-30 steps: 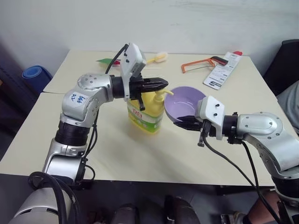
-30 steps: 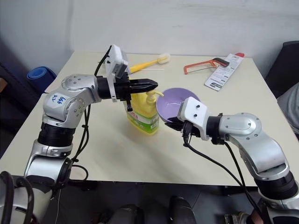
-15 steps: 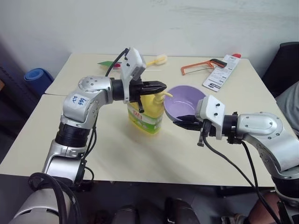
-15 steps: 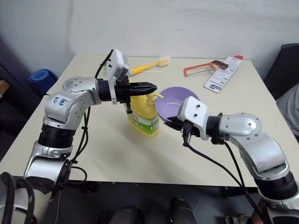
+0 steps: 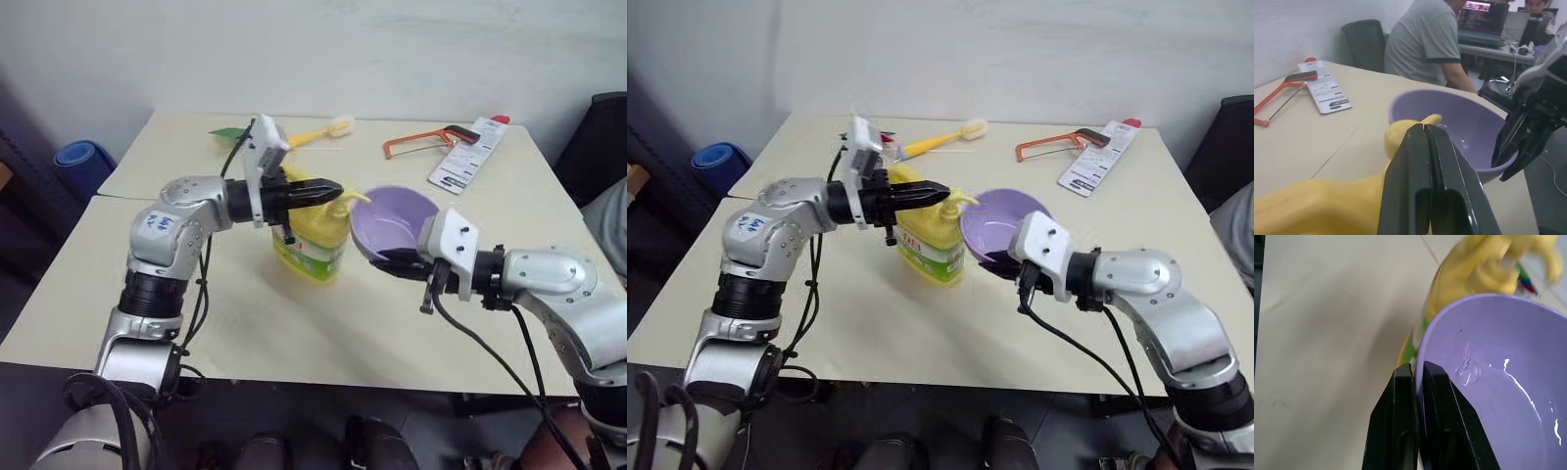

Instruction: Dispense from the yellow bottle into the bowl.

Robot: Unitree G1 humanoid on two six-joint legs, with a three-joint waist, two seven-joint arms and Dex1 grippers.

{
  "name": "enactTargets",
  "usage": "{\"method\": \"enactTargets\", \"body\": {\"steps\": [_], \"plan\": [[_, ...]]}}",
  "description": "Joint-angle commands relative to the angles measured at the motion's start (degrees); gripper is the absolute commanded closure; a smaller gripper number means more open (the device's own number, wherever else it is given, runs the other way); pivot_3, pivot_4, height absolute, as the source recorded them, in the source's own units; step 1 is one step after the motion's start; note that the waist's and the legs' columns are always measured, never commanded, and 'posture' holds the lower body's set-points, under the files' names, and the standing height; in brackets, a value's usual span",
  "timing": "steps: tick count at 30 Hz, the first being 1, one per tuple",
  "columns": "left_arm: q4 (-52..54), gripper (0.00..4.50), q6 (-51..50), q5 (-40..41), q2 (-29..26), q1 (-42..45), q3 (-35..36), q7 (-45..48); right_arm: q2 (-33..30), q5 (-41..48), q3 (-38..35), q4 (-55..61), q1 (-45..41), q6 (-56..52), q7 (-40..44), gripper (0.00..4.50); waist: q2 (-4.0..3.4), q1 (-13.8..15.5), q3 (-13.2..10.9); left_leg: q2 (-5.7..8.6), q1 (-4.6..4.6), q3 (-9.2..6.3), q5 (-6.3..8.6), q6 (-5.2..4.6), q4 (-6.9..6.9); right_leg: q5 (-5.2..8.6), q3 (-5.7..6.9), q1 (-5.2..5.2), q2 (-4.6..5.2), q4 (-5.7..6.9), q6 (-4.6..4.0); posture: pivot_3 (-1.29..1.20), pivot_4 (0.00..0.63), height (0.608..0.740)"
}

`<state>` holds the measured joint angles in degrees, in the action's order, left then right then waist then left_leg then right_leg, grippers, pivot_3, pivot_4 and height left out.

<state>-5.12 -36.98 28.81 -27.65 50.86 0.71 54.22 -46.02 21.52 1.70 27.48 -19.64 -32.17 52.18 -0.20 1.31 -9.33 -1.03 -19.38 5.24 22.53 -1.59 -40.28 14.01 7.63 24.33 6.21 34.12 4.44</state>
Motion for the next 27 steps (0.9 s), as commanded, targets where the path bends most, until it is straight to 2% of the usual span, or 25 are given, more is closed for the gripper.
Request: {"method": "enactTargets", "body": {"steps": [1,4,8,11,15,18,23,27], "plan": [[3.07,4.47,2.99,4.94,-3.61,-1.72,8.1,3.46,-0.93,-1.92,-3.34,-3.93,3.53,7.19,1.11,4.5,0.0,0.0,-0.19,0.02,-0.11,0.04,-0.01,-0.02,0.03,-0.01,0.06,0.11,0.0,-0.01,0.02,0.0,0.15,0.74],[6.13,4.47,4.02,6.14,-9.05,-9.8,11.51,8.01,-0.04,-4.0,-4.19,-12.88,6.83,15.29,2.14,4.5,-0.01,-0.49,-0.31,0.11,-0.15,0.17,-0.02,-0.03,0.16,-0.02,0.15,0.23,-0.04,-0.07,0.04,0.0,0.15,0.74],[9.2,4.47,7.69,5.6,-13.26,-23.22,14.95,11.15,1.28,-6.26,-4.39,-25.89,7.29,25.28,3.48,4.5,0.05,-1.23,-0.51,0.02,-0.03,0.23,-0.03,-0.02,0.21,-0.02,0.09,0.16,-0.09,-0.14,0.12,0.0,0.15,0.74],[9.41,4.47,10.29,5.45,-12.28,-33.57,19.32,8.4,3.81,-8.24,-4.4,-37.51,4.09,33.45,2.8,4.5,0.12,-1.45,-0.78,-0.04,0.04,0.25,-0.03,-0.01,0.19,-0.02,0.01,0.13,-0.08,-0.08,0.12,0.0,0.15,0.74],[8.98,4.47,17.31,1.92,-10.57,-43.79,20.37,6.74,6.47,-8.98,-3.69,-49.42,0.11,41.1,5.37,4.5,-0.01,-1.65,-0.85,-0.08,0.07,0.26,-0.04,0.02,0.21,-0.02,-0.08,0.14,-0.03,-0.07,0.11,0.0,0.15,0.74],[9.3,3.87,20.37,0.7,-8.28,-49.27,20.51,4.44,7.49,-7.85,-4.04,-55.73,-1.62,43.47,8.18,3.58,-0.05,-1.34,-0.9,-0.1,0.03,0.22,-0.03,0.03,0.22,0.01,-0.1,0.15,0.05,-0.08,0.07,0.0,0.15,0.74],[7.33,2.31,32.56,-5.57,-6.99,-51.73,19.92,1.78,7.37,-4.27,-7.57,-57.9,-1.19,48.54,11.76,1.78,-0.07,-1.23,-0.92,-0.07,-0.01,0.14,-0.03,0.02,0.18,0.01,-0.12,0.13,0.28,-0.06,0.06,0.0,0.15,0.74],[8.13,1.07,34.87,-6.84,-6.58,-53.95,20.5,-1.54,6.81,3.68,-13.46,-46.75,5.51,47.92,15.19,0.36,-0.1,-1.38,-0.92,-0.1,0.04,0.13,-0.02,0.04,0.23,0.01,-0.19,0.12,0.38,-0.05,0.06,0.0,0.15,0.74]]}}
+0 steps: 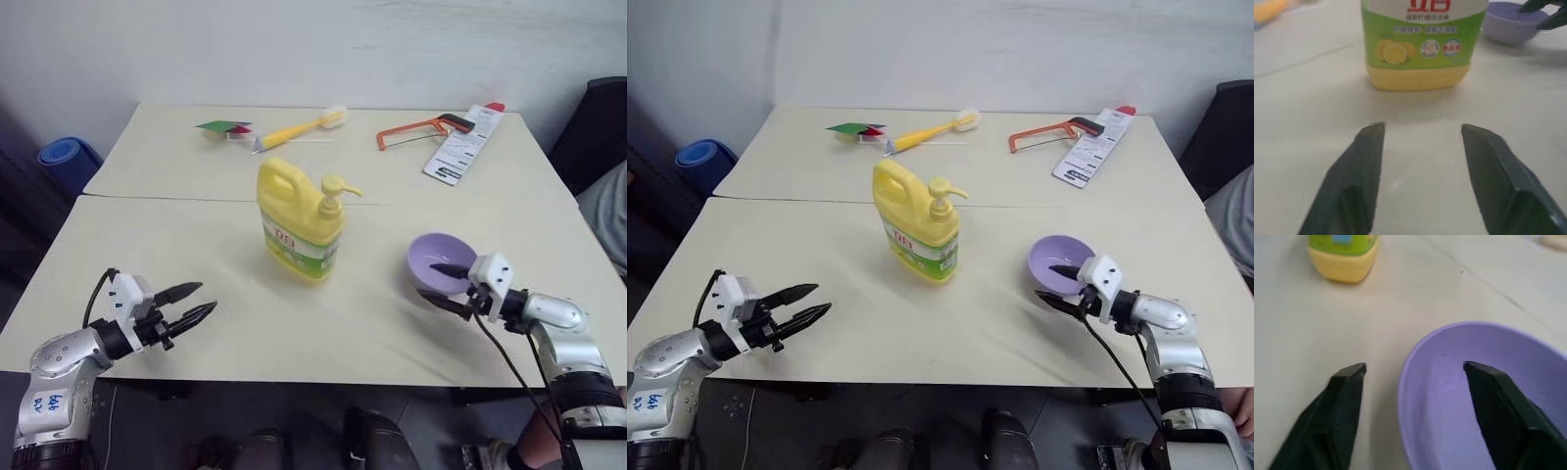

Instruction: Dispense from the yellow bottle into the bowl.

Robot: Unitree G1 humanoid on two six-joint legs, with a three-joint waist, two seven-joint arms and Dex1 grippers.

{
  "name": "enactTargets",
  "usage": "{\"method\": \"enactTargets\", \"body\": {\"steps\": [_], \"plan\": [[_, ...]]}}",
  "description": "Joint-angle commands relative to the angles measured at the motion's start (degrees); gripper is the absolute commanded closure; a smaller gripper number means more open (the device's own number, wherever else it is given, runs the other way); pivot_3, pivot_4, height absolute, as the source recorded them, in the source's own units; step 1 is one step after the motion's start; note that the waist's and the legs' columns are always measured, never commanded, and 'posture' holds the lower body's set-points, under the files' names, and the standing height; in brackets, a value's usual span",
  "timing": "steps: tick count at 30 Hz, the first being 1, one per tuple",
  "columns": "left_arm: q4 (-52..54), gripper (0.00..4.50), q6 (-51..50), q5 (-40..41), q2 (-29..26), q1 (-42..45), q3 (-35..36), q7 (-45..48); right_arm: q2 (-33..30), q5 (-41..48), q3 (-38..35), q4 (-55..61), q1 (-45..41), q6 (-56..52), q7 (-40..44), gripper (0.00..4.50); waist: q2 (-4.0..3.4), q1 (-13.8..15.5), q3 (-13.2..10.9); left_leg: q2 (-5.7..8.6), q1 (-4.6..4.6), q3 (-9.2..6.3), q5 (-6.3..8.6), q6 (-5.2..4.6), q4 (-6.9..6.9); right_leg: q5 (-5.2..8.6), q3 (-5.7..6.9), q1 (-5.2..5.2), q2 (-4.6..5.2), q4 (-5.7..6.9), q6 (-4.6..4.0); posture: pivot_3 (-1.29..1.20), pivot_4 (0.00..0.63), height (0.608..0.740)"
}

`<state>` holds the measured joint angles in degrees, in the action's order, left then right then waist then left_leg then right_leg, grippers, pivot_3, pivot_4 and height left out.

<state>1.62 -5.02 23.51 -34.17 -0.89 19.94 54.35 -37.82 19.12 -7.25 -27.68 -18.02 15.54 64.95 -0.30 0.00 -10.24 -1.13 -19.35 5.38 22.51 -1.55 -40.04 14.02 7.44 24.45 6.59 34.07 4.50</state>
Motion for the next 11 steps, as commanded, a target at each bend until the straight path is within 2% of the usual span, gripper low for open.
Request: {"method": "enactTargets", "body": {"steps": [1,3,4,7,11], "plan": [[1.45,0.72,4.46,-2.0,0.03,-3.44,1.22,-1.58,-1.73,7.78,-5.39,12.73,6.78,-0.5,3.29,0.02,-0.02,-0.06,-0.01,-0.02,0.0,0.01,0.02,0.02,0.03,0.0,-0.02,0.02,-0.02,0.0,0.0,0.0,0.15,0.74],[0.51,0.12,8.68,-3.02,0.91,-6.21,1.98,-2.27,-2.86,9.32,-6.5,21.81,14.51,-0.37,5.23,0.0,-0.06,-0.02,0.0,-0.05,0.0,0.01,0.06,0.05,0.1,0.02,-0.01,0.03,-0.03,-0.06,-0.03,0.0,0.15,0.74],[-0.38,0.03,9.94,-3.69,1.37,-7.29,2.43,-3.5,-3.39,9.22,-6.85,24.83,17.78,-0.51,5.52,0.0,-0.07,-0.01,-0.01,-0.07,0.01,0.01,0.08,0.05,0.12,0.02,0.0,0.02,-0.04,-0.09,-0.03,0.0,0.15,0.74],[-3.1,0.03,13.41,-7.23,1.97,-9.81,2.27,-6.94,-3.65,7.81,-8.03,27.32,23.53,1.8,5.46,0.0,0.02,-0.09,0.0,-0.07,0.11,0.11,0.14,0.0,0.05,0.02,0.01,-0.03,-0.04,-0.09,-0.03,0.0,0.15,0.74],[-4.54,0.03,16.85,-10.2,1.83,-11.02,0.42,-8.57,-2.05,5.72,-9.13,24.99,26.73,6.77,4.05,0.0,0.01,-0.03,0.0,-0.03,0.21,0.16,0.24,-0.09,0.01,0.01,-0.23,-0.02,0.11,-0.14,-0.03,0.0,0.15,0.74]]}}
